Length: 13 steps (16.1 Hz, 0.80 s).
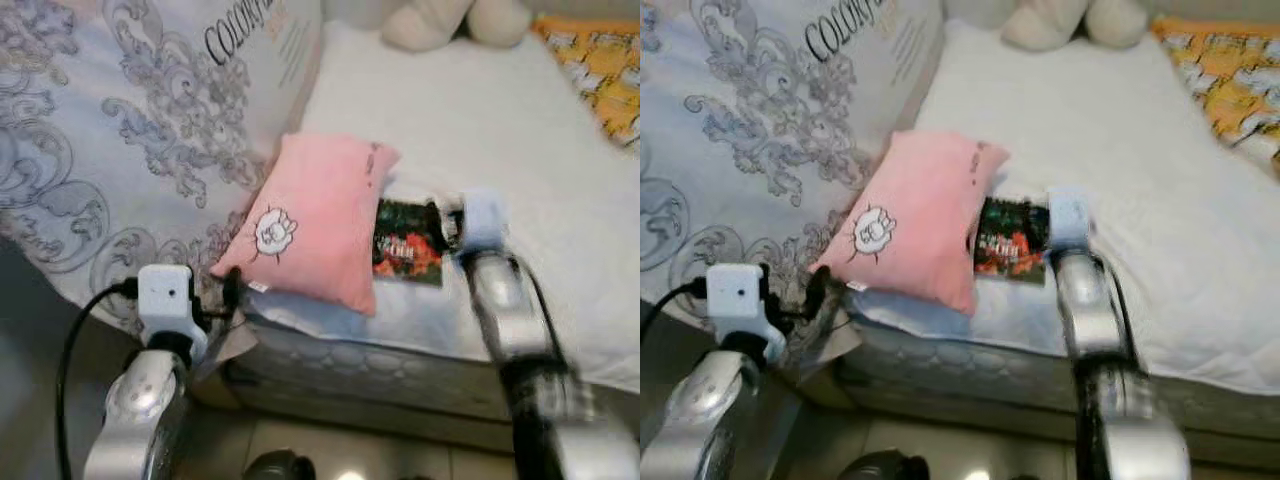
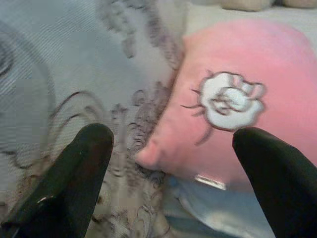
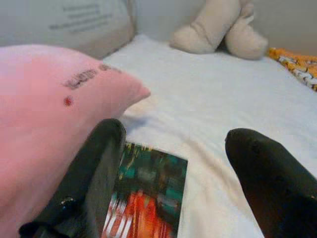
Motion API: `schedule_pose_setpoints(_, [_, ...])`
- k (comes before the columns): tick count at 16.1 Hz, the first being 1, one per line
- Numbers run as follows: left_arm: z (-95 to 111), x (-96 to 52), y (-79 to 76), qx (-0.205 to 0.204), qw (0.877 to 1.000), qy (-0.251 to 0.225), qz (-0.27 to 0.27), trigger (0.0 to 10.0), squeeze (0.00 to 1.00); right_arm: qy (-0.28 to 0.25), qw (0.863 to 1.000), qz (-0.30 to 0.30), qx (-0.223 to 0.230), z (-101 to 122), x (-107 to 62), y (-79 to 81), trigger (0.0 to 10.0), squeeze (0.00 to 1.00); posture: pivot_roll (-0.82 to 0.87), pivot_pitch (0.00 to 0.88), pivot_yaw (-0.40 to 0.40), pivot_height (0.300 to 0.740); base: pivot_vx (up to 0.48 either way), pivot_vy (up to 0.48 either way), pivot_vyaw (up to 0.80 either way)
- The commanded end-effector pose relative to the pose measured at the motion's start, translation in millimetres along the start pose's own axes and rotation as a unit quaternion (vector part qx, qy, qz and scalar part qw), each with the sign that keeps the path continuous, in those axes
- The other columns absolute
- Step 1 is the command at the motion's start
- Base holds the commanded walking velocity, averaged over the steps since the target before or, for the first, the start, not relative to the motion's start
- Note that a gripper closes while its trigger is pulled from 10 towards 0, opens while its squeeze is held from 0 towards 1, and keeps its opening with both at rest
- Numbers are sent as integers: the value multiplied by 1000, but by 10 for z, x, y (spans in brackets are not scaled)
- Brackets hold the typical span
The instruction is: Clean up the room
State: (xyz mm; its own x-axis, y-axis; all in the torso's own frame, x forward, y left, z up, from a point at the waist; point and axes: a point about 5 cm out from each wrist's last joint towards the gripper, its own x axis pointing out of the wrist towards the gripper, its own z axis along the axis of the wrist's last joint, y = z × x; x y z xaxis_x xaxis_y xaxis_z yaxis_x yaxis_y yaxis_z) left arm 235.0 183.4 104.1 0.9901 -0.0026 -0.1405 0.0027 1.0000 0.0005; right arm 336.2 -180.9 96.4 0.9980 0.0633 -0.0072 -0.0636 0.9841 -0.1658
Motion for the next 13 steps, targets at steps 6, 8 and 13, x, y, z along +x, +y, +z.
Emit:
schedule_pose_setpoints(6, [-20,-91,-23,27,998,-57,12,10000,0,-55,995,53,64,-101,-881,137,10000,0,-98,0,75,740,0,0,0])
schedule_pose_setpoints(8, [-121,-81,47,3,998,-43,47,10000,0,-21,998,19,62,-209,-913,-4,10000,0,-108,0,81,740,0,0,0])
schedule_pose_setpoints(13, [-158,-63,71,13,997,-54,45,10000,0,-2,997,30,69,-214,-820,-22,10000,0,-120,0,77,740,0,-185,0])
